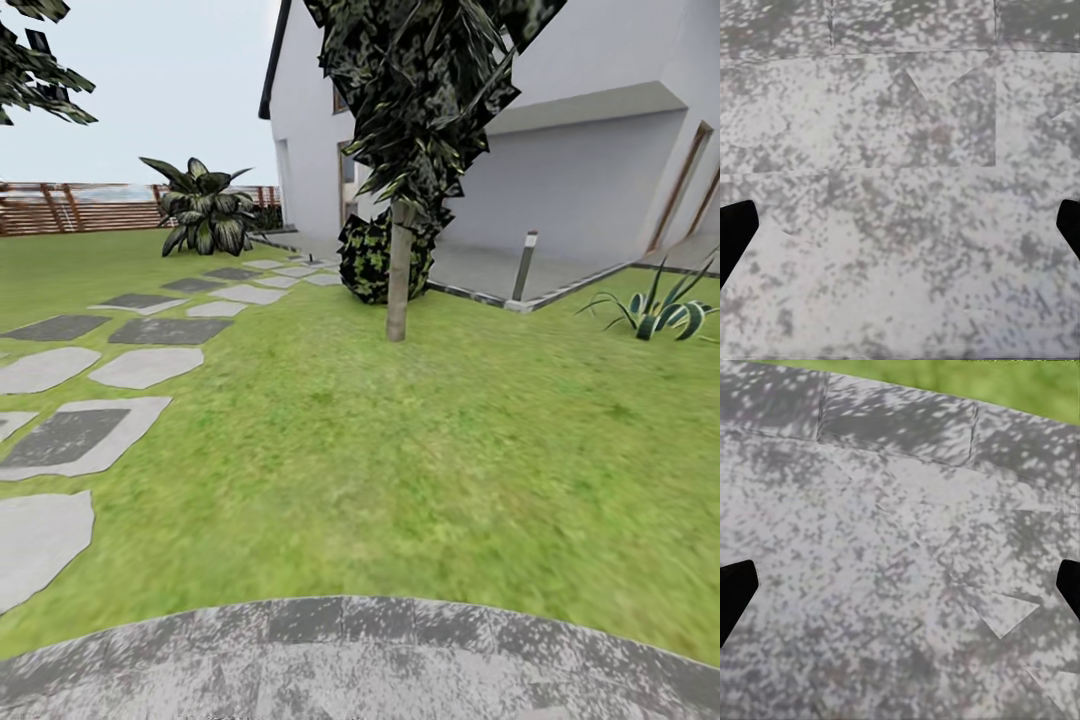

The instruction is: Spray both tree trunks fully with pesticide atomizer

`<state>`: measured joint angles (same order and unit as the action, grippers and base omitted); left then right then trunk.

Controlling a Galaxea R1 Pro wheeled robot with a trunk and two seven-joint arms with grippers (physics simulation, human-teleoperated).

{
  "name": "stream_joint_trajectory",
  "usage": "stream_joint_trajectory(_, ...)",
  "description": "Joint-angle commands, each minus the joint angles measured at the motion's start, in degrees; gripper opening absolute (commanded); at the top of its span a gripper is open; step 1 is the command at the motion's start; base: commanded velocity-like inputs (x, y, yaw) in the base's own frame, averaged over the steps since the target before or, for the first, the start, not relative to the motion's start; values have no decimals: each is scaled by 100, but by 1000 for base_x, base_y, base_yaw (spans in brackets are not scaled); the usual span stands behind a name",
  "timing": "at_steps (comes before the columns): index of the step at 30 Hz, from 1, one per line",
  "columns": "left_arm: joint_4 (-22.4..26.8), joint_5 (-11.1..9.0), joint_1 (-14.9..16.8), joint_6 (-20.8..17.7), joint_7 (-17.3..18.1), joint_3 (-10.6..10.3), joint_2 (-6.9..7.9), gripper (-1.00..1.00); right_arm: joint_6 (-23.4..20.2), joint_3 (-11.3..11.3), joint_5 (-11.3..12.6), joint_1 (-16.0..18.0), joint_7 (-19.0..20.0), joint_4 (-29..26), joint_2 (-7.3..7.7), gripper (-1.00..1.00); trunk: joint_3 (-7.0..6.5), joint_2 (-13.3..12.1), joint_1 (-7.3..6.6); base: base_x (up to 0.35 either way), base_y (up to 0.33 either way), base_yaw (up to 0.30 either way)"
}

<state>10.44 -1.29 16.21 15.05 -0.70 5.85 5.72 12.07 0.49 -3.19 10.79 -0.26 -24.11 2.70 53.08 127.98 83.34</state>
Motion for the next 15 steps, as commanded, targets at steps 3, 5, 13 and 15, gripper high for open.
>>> stream_joint_trajectory(3,-7,-12,1,17,0,13,5,100,15,4,-33,-1,-2,2,2,100,27,2,-1,0,0,177)
stream_joint_trajectory(5,-11,-3,2,16,0,4,-1,100,15,4,-33,-1,-4,2,2,100,42,2,-1,0,0,177)
stream_joint_trajectory(13,-45,-8,-1,21,0,3,21,100,15,4,-33,1,-3,2,2,100,101,2,-1,37,72,177)
stream_joint_trajectory(15,-33,-12,-3,23,0,5,30,100,15,5,-33,1,-3,1,2,100,116,2,-1,143,242,177)
